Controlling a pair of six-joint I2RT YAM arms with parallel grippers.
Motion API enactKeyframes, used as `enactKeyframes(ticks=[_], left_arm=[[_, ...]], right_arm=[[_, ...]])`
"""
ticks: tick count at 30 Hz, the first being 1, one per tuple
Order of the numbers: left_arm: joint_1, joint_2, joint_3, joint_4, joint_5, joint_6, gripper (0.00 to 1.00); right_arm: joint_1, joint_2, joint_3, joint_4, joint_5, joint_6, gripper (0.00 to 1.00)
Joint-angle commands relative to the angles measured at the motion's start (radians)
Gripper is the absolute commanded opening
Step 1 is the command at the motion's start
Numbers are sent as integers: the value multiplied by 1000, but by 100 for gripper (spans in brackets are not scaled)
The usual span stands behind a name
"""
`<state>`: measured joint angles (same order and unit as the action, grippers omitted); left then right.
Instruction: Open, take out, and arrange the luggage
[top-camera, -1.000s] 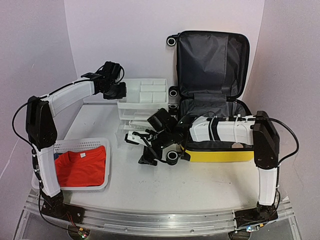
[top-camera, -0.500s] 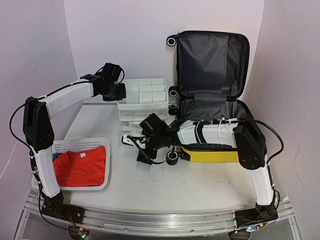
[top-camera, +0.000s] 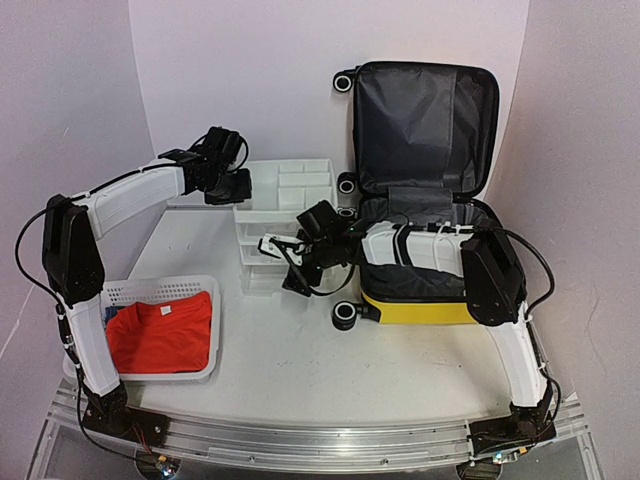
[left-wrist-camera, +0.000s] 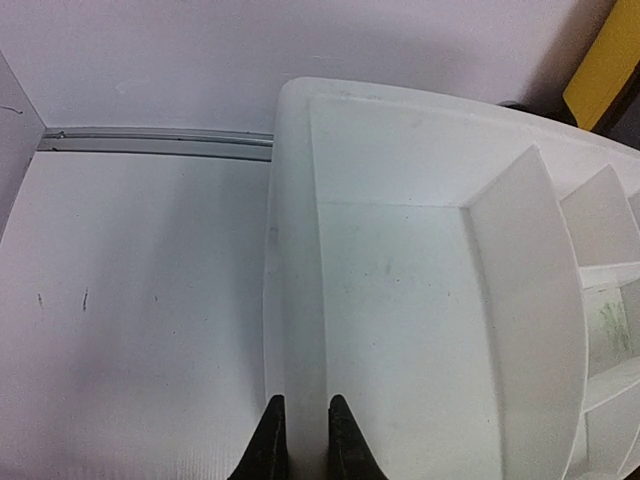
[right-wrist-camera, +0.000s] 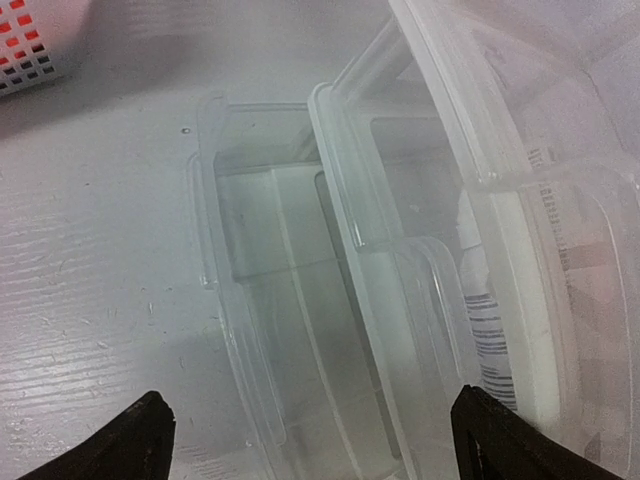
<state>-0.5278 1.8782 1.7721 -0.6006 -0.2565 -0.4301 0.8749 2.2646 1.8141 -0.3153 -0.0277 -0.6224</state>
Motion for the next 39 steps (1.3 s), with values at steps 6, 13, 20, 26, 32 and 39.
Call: enactKeyframes(ticks=[6,13,20,26,32,39], left_arm=[[-32,-78,22,-27,70,-2,0],[-32,-64,39,-29,69,-7,0],[-32,-52,57,-31,68,4,0],[-32,-51,59,-31,52,1,0],[-32,-38,68,-31,40,-5,0],[-32,-16,93,-31,15,-5,0]], right_arm=[[-31,56,115,-9,-41,-36,98],[13,-30,10,-107,-166,-111,98],[10,68,75,-101,-25,-124,97],[11,34,27,-137,-162,-133,94],[13,-35,-82,-187,-285,-122,90],[28,-116,-137,-202,-376,-68,87]])
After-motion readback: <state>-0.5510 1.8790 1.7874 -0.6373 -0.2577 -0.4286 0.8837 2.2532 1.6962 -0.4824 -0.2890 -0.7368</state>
